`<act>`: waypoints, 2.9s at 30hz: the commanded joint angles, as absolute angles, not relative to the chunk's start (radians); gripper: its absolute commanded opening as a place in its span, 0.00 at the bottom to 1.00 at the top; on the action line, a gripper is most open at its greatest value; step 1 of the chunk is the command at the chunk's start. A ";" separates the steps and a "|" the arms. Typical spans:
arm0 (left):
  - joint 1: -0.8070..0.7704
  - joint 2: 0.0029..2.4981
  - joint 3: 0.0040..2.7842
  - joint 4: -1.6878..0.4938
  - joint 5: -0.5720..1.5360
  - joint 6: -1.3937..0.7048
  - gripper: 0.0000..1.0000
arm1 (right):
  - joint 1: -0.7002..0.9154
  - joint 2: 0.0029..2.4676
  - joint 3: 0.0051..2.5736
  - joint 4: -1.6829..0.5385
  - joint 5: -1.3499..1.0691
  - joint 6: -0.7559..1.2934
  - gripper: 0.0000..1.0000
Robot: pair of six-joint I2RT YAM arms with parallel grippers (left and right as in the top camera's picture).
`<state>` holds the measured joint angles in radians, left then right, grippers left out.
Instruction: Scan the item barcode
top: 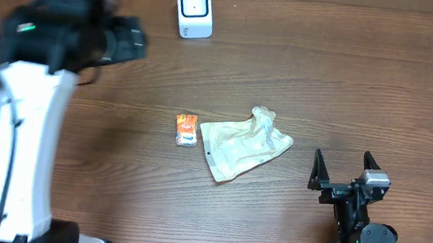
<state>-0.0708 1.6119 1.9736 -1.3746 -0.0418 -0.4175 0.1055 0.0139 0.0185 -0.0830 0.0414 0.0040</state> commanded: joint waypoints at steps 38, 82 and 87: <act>0.910 1.526 1.481 -1.090 -0.202 -0.229 0.80 | 0.102 0.007 0.009 -0.079 0.051 0.002 1.00; 1.042 1.825 1.369 -0.780 -0.410 0.201 0.77 | 0.102 0.007 0.009 -0.079 0.051 0.002 1.00; 1.054 1.843 1.369 -0.714 -0.393 0.249 0.77 | 0.102 0.007 0.009 -0.079 0.051 0.002 1.00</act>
<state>1.0519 1.8168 1.3788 -0.7311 -0.3946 0.1913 0.1051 0.0139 0.0185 -0.0826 0.0414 0.0040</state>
